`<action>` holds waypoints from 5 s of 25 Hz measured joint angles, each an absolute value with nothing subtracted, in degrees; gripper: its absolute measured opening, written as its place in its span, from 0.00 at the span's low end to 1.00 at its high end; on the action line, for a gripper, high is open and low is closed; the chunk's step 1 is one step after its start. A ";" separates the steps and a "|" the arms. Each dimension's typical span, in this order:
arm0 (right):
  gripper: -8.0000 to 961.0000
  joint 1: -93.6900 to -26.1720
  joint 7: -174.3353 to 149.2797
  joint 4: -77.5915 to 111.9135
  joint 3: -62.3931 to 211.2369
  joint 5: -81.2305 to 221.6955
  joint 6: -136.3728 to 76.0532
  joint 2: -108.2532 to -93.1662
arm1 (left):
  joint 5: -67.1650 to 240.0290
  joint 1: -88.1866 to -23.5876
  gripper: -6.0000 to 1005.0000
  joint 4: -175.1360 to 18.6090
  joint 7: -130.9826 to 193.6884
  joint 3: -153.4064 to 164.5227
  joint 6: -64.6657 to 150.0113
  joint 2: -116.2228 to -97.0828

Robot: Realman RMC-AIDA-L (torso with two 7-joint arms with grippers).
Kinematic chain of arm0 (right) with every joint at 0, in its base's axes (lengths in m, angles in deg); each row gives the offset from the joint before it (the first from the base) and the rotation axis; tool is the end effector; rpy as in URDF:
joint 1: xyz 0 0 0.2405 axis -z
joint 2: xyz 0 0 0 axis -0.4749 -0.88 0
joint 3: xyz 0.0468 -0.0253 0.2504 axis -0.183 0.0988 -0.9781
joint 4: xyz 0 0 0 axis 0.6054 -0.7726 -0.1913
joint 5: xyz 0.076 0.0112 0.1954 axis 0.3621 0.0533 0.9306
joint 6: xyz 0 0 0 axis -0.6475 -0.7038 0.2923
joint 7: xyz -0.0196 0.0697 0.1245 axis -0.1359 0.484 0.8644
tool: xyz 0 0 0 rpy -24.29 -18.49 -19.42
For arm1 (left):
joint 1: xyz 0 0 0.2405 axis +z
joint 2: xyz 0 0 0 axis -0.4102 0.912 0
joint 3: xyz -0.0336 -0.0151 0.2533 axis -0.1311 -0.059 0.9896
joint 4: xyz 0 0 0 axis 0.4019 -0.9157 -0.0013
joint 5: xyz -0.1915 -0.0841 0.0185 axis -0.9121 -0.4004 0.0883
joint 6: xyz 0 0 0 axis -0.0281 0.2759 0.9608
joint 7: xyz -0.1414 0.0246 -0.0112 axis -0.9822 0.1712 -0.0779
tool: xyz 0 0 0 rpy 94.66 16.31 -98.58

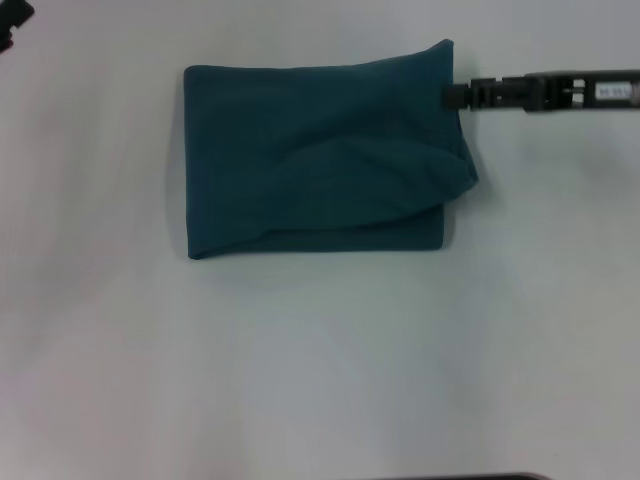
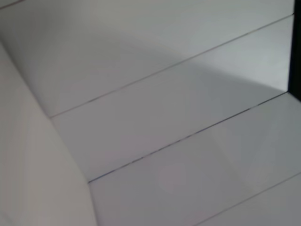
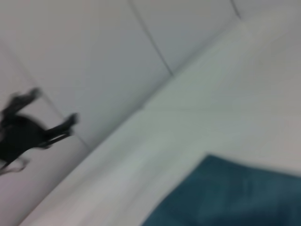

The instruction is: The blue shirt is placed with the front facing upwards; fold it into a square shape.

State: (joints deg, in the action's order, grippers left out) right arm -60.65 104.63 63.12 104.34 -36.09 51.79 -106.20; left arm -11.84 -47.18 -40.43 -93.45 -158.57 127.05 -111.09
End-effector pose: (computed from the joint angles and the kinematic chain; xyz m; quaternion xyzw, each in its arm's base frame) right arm 0.2499 0.3540 0.0400 -0.8541 0.4574 0.2245 0.1046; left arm -0.2986 0.3163 0.0795 -0.6091 -0.5612 -0.5486 0.1146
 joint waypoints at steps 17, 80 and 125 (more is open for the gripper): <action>0.79 -74.30 138.87 47.32 104.13 -37.87 62.23 -94.87 | -11.33 -46.75 0.95 -40.86 -99.94 -156.10 125.89 -110.56; 0.02 -81.60 153.69 43.08 122.85 -45.47 38.49 -100.89 | -11.91 -45.95 0.95 -40.64 -94.49 -158.00 126.33 -110.00; 0.03 -88.18 149.46 33.13 127.41 -44.46 28.59 -107.74 | -11.76 -47.05 0.95 -40.45 -96.30 -153.30 125.15 -109.12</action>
State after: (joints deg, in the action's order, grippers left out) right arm -88.18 149.46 33.13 127.41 -44.46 28.59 -107.74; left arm -11.76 -47.05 -40.45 -96.30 -153.30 125.15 -109.12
